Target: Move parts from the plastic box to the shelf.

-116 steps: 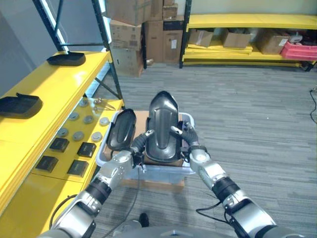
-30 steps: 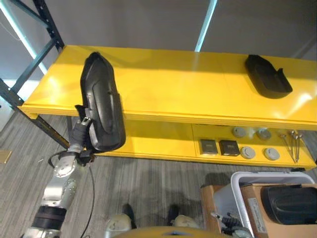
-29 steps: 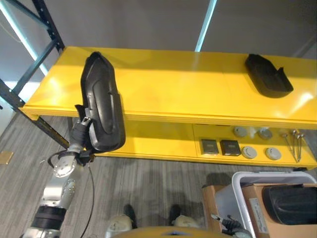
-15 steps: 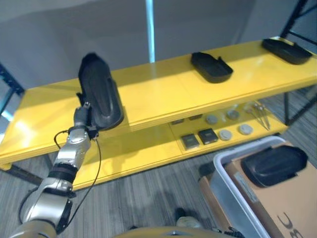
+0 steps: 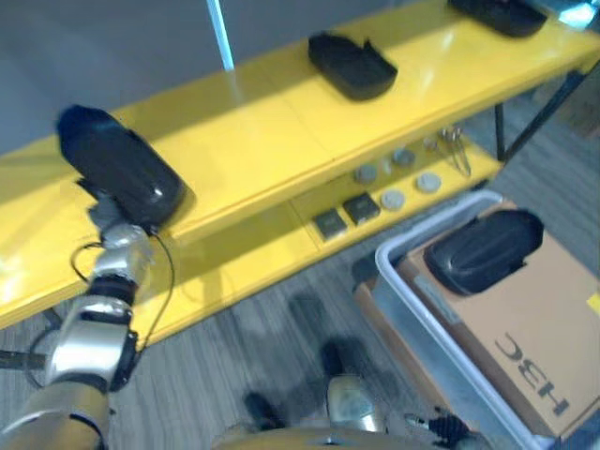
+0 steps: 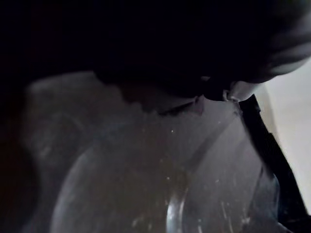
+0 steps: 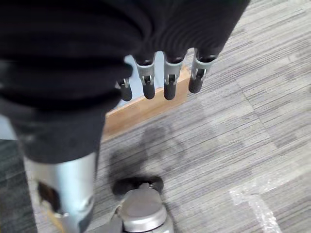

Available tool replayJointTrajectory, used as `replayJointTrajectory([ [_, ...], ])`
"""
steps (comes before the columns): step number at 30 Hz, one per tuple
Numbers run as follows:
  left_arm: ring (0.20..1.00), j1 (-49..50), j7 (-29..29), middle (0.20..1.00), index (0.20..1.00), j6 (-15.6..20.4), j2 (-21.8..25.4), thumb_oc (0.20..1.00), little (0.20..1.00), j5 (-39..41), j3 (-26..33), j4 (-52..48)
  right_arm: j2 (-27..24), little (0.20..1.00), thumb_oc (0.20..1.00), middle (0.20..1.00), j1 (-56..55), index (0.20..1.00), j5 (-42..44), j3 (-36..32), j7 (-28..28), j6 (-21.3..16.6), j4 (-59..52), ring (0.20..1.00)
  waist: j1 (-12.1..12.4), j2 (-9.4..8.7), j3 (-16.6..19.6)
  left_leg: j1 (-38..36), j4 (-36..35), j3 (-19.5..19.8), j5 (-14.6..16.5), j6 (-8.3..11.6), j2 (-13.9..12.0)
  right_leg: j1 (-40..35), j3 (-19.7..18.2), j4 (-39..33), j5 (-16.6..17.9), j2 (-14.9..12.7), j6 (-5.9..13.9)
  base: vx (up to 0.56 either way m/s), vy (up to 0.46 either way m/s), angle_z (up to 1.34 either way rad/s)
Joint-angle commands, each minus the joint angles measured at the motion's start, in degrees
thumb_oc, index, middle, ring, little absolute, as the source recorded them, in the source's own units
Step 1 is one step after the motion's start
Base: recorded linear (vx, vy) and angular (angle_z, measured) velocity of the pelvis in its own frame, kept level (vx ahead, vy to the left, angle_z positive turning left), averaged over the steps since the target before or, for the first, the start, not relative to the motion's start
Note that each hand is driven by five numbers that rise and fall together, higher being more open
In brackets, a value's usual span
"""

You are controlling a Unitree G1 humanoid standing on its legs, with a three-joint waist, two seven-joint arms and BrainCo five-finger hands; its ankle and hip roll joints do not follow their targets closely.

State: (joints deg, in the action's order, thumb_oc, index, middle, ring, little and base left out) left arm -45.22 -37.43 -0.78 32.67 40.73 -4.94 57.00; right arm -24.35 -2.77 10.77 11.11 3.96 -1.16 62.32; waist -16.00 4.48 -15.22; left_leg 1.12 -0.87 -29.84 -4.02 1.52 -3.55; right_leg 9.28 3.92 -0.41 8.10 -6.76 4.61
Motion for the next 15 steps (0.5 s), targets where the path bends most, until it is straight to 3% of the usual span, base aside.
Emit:
replayJointTrajectory([
  [1,0.200,-4.47,-0.34,0.200,0.200,2.93,4.65,0.200,0.200,-1.73,2.18,2.11,-2.17,1.000,1.000,1.000,-0.30,1.000,-1.18,3.37,-0.94,-1.76,2.09,1.000,-0.22,-0.25,0.57,4.54,4.72,9.46,0.81,5.33,-9.03,1.93,-0.67,8.25,-8.61,-3.00,3.09,-0.11,0.102,-0.05],
  [7,0.200,-9.05,6.99,0.200,0.200,-1.62,9.47,0.200,0.200,-6.61,-3.02,5.78,-4.65,1.000,1.000,1.000,1.06,1.000,-0.47,4.40,-2.29,-1.83,0.00,1.000,-0.94,1.04,-2.83,7.73,6.14,10.25,0.20,5.17,-8.49,5.97,-1.51,11.04,-8.94,-3.46,2.58,-0.05,0.085,0.04],
  [15,0.200,-11.45,11.40,0.200,0.200,-2.53,8.98,0.200,0.200,-3.13,-6.59,2.92,-4.20,1.000,1.000,1.000,0.53,1.000,-0.82,4.74,-3.02,-1.07,-1.68,1.000,-0.78,-0.02,-3.78,8.31,6.44,10.79,0.32,4.73,-8.56,6.18,-1.64,10.69,-8.37,-3.13,2.42,0.00,-0.016,0.01],
])
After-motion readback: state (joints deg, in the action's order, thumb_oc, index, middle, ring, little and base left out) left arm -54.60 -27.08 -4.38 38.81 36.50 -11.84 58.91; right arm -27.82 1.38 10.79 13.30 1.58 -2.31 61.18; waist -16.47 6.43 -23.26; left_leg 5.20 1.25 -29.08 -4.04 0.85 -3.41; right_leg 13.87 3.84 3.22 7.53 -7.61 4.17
